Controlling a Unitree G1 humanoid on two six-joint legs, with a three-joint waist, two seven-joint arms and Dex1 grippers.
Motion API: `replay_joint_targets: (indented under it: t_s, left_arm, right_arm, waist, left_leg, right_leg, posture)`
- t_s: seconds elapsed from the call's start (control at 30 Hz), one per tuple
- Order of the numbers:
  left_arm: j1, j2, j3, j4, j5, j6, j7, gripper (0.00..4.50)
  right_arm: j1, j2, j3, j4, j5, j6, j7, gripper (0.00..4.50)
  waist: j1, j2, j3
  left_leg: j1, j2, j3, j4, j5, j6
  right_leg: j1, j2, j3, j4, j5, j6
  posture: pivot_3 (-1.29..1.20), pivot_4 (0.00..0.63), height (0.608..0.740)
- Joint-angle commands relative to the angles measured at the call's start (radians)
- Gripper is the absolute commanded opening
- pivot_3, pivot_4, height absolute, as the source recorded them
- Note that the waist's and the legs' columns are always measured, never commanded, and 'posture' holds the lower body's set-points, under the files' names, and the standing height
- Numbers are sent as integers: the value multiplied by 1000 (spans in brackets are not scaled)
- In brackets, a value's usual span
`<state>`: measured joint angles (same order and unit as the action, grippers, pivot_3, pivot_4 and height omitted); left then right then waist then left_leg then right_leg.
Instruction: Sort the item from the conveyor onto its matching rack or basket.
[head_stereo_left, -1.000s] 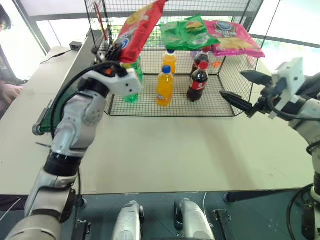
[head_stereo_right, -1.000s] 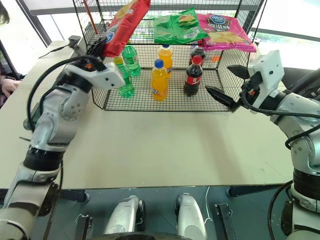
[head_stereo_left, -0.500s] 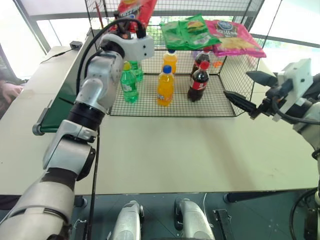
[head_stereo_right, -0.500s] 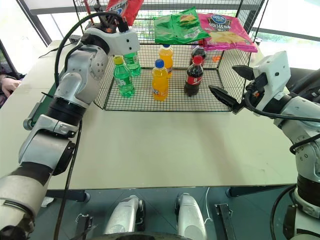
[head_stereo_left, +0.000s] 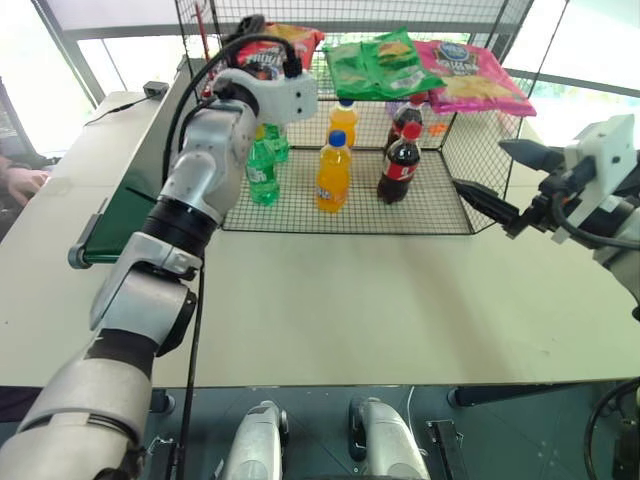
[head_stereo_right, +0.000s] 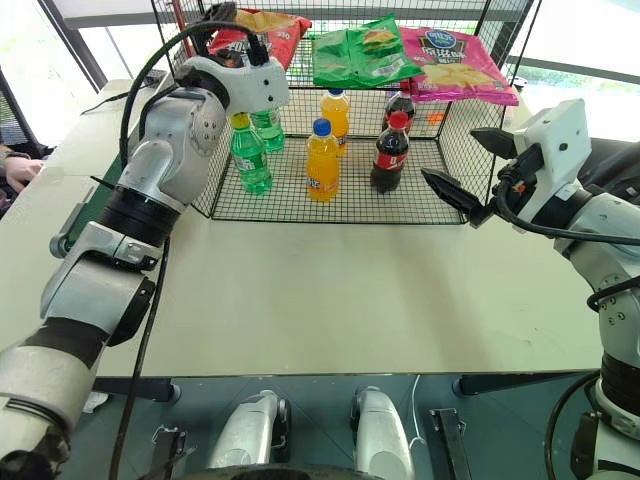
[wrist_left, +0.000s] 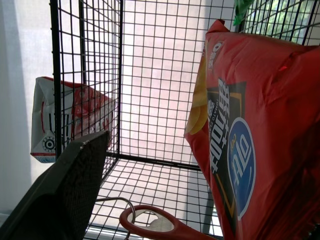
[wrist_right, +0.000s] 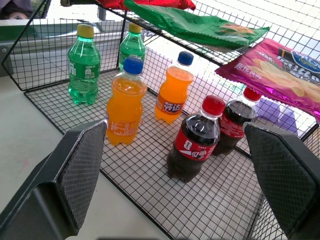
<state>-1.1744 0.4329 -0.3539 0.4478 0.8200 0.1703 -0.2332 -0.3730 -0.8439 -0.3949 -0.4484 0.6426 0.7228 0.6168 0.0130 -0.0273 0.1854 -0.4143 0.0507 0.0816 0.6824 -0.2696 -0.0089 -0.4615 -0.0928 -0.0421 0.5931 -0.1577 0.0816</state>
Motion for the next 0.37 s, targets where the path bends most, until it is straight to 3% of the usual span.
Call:
replay_joint_targets:
  t_s: [0.03, 0.17, 0.37]
  left_arm:
    - [43, 4, 61, -165, -92, -4, -71, 4459]
    - [162, -72, 205, -400, -400, 78, -246, 4459]
    - [270, -117, 370, -577, -724, 216, -383, 4459]
  right_arm:
    - [-13, -7, -12, -25, 8, -10, -6, 4500]
    - [-9, 0, 1, -20, 4, -16, -8, 4500]
    - [-13, 3, 12, -11, 11, -19, -4, 4500]
  waist:
    - [-1, 0, 0]
    - [-1, 0, 0]
    - [-1, 0, 0]
  left_leg:
    - [0, 0, 0, 0, 0, 0]
    - [0, 0, 0, 0, 0, 0]
    - [1, 0, -1, 1, 0, 0]
  right_leg:
    - [0, 0, 0, 0, 0, 0]
    - [0, 0, 0, 1, 0, 0]
    - [1, 0, 0, 2, 0, 0]
  posture:
    - [0, 150, 740]
    - [0, 150, 740]
    - [0, 150, 740]
